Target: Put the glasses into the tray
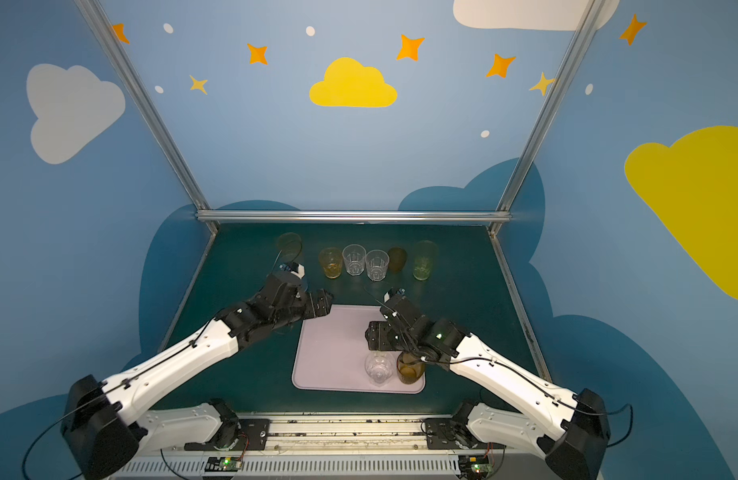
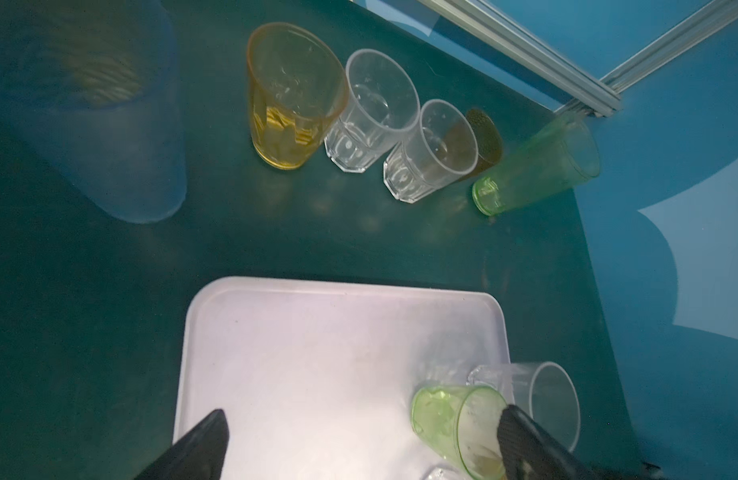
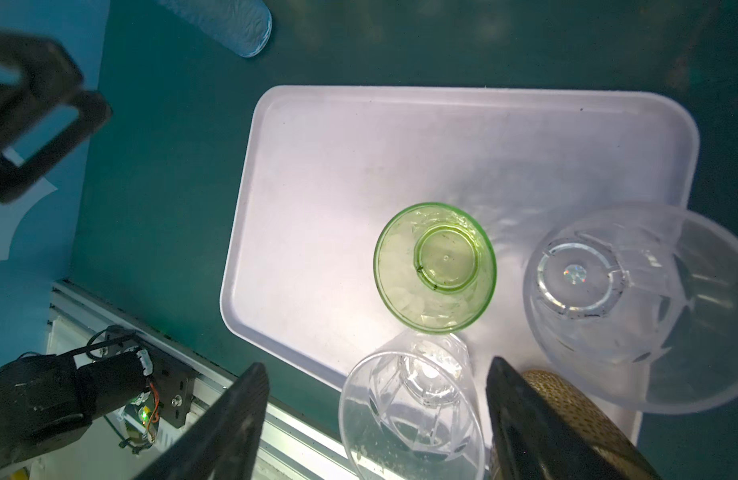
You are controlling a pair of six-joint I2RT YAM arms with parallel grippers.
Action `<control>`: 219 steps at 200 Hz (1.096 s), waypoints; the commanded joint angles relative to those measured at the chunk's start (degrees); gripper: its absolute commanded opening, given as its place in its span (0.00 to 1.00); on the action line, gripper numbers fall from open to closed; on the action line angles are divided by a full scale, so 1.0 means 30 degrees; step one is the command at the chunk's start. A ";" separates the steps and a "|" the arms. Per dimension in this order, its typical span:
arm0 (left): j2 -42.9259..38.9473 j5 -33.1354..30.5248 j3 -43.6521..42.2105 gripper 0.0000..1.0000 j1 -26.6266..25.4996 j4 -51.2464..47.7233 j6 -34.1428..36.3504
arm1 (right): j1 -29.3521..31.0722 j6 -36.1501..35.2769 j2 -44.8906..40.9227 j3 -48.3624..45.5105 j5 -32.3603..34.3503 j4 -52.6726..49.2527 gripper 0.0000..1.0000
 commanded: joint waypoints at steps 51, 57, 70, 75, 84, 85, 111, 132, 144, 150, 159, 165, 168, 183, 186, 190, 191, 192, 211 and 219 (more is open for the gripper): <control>0.7206 -0.3905 0.6583 0.99 0.0510 -0.3219 0.2656 | 0.0075 0.0439 -0.3531 -0.2586 -0.0783 -0.0083 0.81; 0.7588 -0.3978 0.6866 0.98 0.0571 -0.3029 0.2957 | 0.0068 0.0439 -0.4079 -0.2770 -0.0680 -0.0181 0.81; 0.8450 -0.3969 0.7617 0.96 0.0793 -0.2941 0.3444 | 0.0061 0.0439 -0.5258 -0.3098 -0.0312 -0.0478 0.81; 0.8793 -0.3933 0.7963 0.95 0.0882 -0.3032 0.3552 | 0.0027 0.0439 -0.5700 -0.3199 -0.0152 -0.0639 0.81; 0.9383 -0.3752 0.8574 0.94 0.1101 -0.3238 0.3746 | 0.0031 0.0410 -0.6435 -0.3338 0.0135 -0.0930 0.81; 0.9442 -0.3719 0.8639 0.94 0.1133 -0.3251 0.3755 | 0.0031 0.0410 -0.6520 -0.3348 0.0146 -0.0953 0.81; 1.0726 -0.3186 1.0199 0.92 0.1517 -0.3759 0.4661 | 0.0016 0.0272 -0.8227 -0.3723 0.0980 -0.1528 0.81; 1.1350 -0.3676 1.1143 0.91 0.1588 -0.4054 0.5445 | 0.0001 0.0147 -0.8952 -0.3768 0.1439 -0.1786 0.81; 1.1642 -0.3823 1.1611 0.92 0.1810 -0.4262 0.5157 | -0.0024 0.0173 -0.9094 -0.3767 0.1669 -0.2033 0.81; 1.1817 -0.3673 1.1850 0.91 0.2022 -0.4436 0.4738 | -0.0027 0.0197 -0.9123 -0.3753 0.1772 -0.2130 0.81; 1.2076 -0.3171 1.2188 0.89 0.2470 -0.4607 0.4180 | -0.0031 0.0173 -0.9108 -0.3760 0.1820 -0.2286 0.81; 1.2254 -0.2809 1.2366 0.87 0.2753 -0.4637 0.3897 | -0.0028 0.0190 -0.9124 -0.3767 0.1823 -0.2367 0.81; 1.2342 -0.2669 1.2479 0.87 0.2881 -0.4655 0.3763 | -0.0046 0.0177 -0.9099 -0.3768 0.1827 -0.2402 0.81; 1.2863 -0.2078 1.3191 0.84 0.3372 -0.4905 0.3563 | -0.0057 0.0161 -0.9095 -0.3766 0.1859 -0.2623 0.81; 1.3004 -0.2010 1.3362 0.83 0.3434 -0.4967 0.3626 | -0.0035 0.0166 -0.9081 -0.3768 0.1893 -0.2672 0.81; 1.3173 -0.1986 1.3596 0.83 0.3509 -0.5084 0.3669 | -0.0056 0.0136 -0.9094 -0.3761 0.1912 -0.2750 0.81; 1.3211 -0.1987 1.3654 0.83 0.3509 -0.5111 0.3688 | -0.0042 0.0136 -0.9110 -0.3764 0.1913 -0.2797 0.81; 1.3245 -0.1987 1.3713 0.83 0.3539 -0.5140 0.3712 | -0.0050 0.0156 -0.9117 -0.3766 0.1914 -0.2809 0.81; 1.4071 -0.2047 1.4739 0.79 0.3793 -0.5668 0.3958 | -0.0072 0.0196 -0.9289 -0.3759 0.2160 -0.3162 0.81; 1.4425 -0.1950 1.5164 0.77 0.3868 -0.5857 0.4064 | -0.0072 0.0235 -0.9398 -0.3766 0.2252 -0.3280 0.81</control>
